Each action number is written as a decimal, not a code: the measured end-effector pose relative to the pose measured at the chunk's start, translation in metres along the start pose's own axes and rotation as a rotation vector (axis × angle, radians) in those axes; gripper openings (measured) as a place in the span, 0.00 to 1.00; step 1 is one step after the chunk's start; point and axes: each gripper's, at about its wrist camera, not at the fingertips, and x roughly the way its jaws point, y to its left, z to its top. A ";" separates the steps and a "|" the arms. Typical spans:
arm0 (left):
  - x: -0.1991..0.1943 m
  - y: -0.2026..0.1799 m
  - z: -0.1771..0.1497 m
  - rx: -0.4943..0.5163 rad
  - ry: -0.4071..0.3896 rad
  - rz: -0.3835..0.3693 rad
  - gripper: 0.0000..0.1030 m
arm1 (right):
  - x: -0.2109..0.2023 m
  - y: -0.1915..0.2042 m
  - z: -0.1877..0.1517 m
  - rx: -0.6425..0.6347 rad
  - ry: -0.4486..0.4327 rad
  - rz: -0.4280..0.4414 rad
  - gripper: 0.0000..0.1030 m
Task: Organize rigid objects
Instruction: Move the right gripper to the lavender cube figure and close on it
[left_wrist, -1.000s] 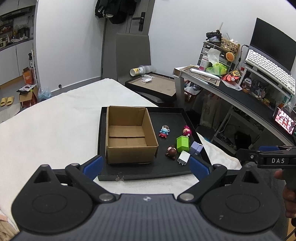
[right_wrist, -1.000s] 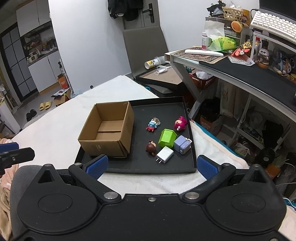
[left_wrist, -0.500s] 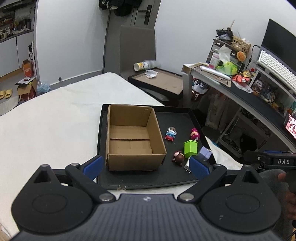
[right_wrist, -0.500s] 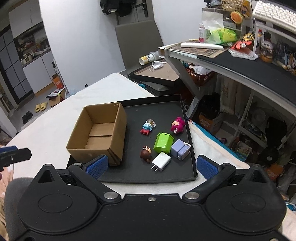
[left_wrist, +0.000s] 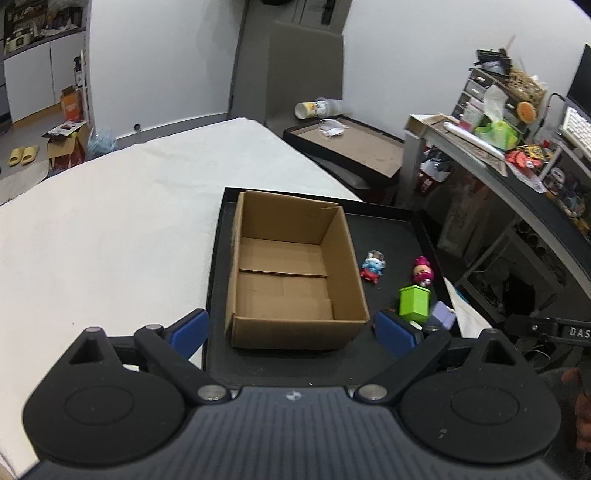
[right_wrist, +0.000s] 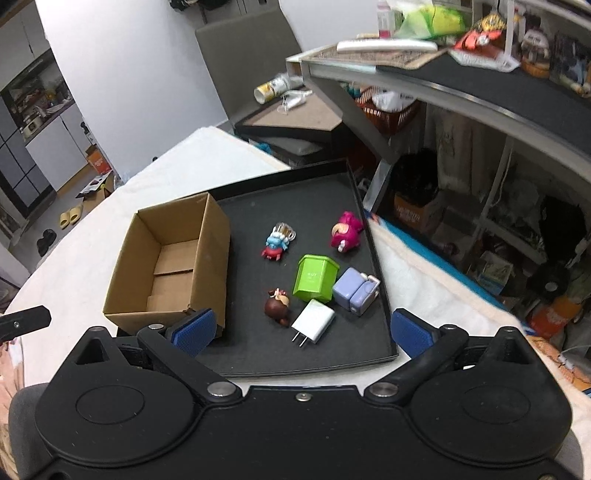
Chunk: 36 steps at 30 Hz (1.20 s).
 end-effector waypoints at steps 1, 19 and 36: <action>0.003 0.001 0.001 0.001 0.006 0.002 0.94 | 0.004 -0.001 0.002 0.009 0.011 0.008 0.97; 0.065 0.024 0.022 -0.086 0.107 0.044 0.58 | 0.073 -0.038 0.043 0.231 0.138 -0.069 0.78; 0.132 0.050 0.021 -0.161 0.249 0.076 0.28 | 0.145 -0.062 0.050 0.413 0.261 -0.174 0.77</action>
